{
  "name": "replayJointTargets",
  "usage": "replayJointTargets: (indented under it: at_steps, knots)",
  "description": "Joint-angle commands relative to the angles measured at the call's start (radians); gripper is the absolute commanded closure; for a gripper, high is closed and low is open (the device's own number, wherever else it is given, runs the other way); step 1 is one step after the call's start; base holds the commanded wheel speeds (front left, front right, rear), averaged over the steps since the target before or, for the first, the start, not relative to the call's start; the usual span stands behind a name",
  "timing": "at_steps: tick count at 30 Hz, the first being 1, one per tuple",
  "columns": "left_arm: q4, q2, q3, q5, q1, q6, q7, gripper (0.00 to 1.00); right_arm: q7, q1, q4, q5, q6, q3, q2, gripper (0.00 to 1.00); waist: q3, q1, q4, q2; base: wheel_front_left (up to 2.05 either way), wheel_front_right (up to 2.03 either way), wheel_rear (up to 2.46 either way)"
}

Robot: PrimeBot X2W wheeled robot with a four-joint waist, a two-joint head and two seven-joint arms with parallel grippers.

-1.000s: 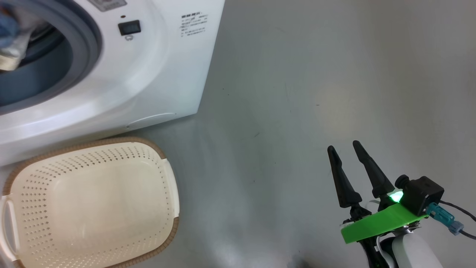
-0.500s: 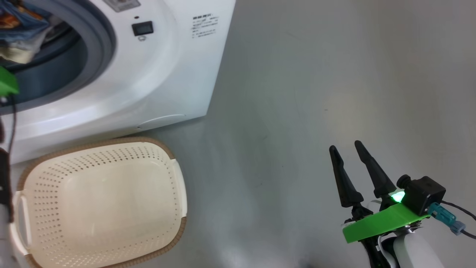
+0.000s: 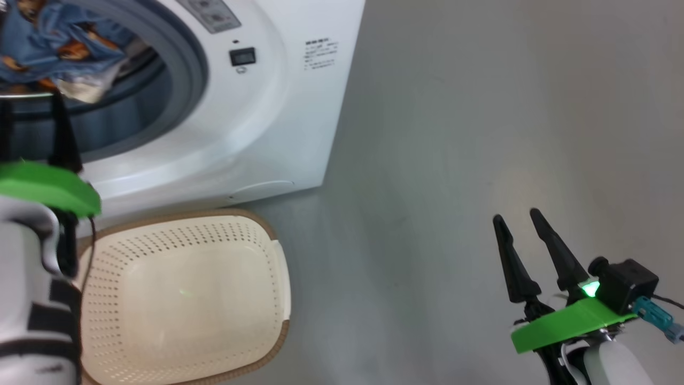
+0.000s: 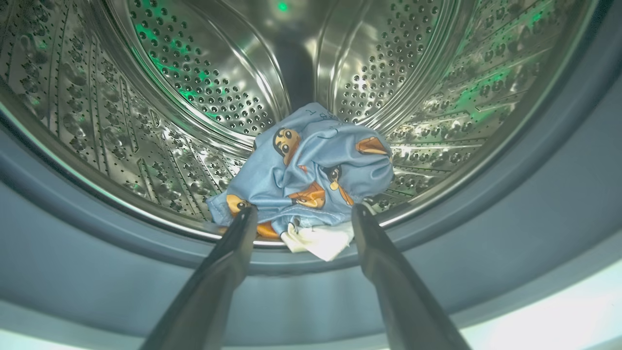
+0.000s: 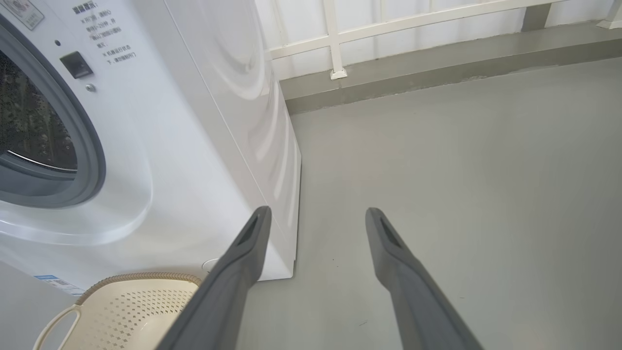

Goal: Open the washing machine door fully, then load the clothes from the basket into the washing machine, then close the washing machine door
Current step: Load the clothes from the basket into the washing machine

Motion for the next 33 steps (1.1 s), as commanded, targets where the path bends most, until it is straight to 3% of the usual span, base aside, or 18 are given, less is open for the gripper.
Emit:
replayJointTargets:
  at_steps: [1, 10, 33]
  knots:
    - [-0.042, 0.03, 0.02, 0.006, 0.044, -0.001, -0.005, 0.0, -0.005, 0.03, -0.017, 0.011, 0.003, 0.011, -0.017, 0.0, -0.035, 0.0, 0.029, 0.0, 0.0, 0.0, 0.0]
    - [-0.144, -0.023, 0.031, 0.004, 0.233, -0.001, -0.005, 0.0, -0.005, 0.082, -0.011, 0.011, 0.003, -0.015, -0.053, 0.0, -0.121, 0.0, 0.078, 0.0, 0.0, 0.0, 0.0]
    - [-0.408, -0.081, 0.051, 0.012, 0.695, -0.001, -0.005, 0.0, -0.005, 0.23, 0.003, 0.022, 0.003, -0.041, -0.103, 0.0, -0.331, 0.0, 0.138, 0.0, 0.0, 0.0, 0.0]
